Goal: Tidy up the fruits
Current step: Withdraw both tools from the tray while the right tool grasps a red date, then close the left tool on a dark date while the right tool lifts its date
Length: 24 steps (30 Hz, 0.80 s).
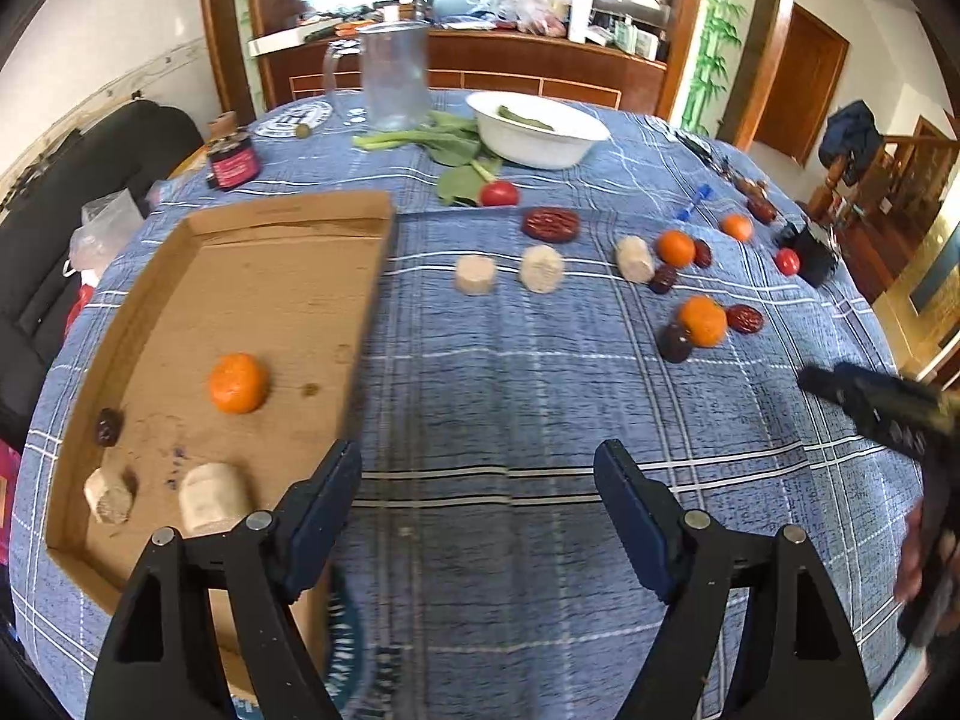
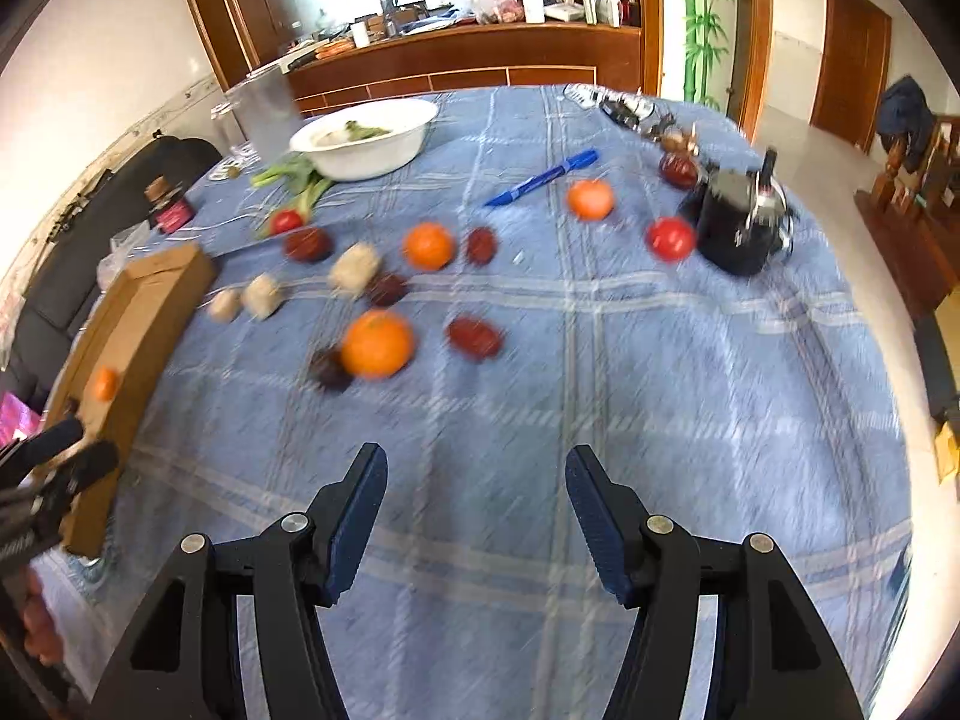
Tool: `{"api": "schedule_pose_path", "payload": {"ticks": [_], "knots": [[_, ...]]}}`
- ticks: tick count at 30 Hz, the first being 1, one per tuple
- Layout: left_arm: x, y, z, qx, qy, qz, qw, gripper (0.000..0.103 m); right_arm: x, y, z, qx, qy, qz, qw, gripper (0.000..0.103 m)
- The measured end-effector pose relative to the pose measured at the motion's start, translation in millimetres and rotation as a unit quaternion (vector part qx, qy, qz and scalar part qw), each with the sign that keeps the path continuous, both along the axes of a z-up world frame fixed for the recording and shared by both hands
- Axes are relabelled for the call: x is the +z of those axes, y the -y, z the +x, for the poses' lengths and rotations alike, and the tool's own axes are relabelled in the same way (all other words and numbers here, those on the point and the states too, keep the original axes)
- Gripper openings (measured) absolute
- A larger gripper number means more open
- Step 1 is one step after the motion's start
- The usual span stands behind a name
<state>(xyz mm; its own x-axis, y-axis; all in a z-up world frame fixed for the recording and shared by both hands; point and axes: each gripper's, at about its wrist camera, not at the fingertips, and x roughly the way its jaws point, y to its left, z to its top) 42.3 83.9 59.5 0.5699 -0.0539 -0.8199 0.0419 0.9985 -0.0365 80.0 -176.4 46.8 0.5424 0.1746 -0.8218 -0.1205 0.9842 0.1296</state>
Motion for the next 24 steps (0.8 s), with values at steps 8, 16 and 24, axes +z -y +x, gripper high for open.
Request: {"api": "schedule_pose_path", "payload": {"ticks": [8,16,24], "knots": [[-10.2,37.6,22.2,-0.024,-0.019,0.017,0.9994,0.079,-21.1,-11.6,52.6,0.074,0.007,-0.027,0.997,0.066],[-19.5,78.0,55.5,-0.059,-0.025,0.032,0.9974,0.079,-33.3,-17.6,69.4,0.117,0.010,-0.034,0.993,0.027],[-37.8,114.0,85.7,-0.096,-0.026,0.019,0.9949,0.069,-24.5,9.9,51.0,0.095,0.007,0.018,0.995,0.028]]}}
